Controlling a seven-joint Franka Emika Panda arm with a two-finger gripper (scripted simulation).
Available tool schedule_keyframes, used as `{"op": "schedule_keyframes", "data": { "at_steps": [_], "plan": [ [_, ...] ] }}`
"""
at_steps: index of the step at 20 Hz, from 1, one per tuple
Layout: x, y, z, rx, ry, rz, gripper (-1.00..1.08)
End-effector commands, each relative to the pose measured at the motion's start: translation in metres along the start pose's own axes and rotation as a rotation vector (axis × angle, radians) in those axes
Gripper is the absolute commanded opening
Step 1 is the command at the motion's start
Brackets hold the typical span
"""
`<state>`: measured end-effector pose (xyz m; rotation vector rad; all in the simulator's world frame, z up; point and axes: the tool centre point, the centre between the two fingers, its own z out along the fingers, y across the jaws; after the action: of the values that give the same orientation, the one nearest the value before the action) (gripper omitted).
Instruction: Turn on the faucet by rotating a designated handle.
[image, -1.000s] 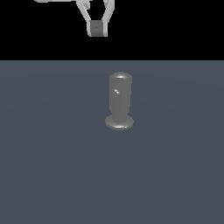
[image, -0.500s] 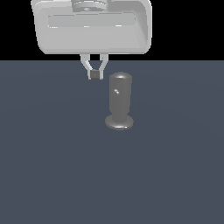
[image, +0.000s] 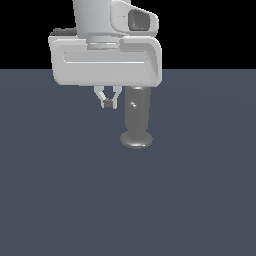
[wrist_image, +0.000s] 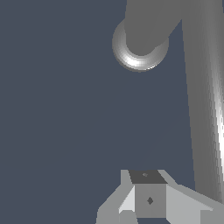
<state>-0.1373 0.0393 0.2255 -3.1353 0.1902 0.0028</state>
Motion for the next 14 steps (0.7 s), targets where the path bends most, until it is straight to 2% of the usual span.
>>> {"op": "schedule_keyframes", "data": {
  "at_steps": [1, 14],
  "plan": [
    [0.0031, -0.0012, 0.0050, 0.000, 0.002, 0.003, -1.00],
    [0.0053, 0.0044, 0.0055, 0.000, 0.002, 0.004, -1.00]
  ]
}}
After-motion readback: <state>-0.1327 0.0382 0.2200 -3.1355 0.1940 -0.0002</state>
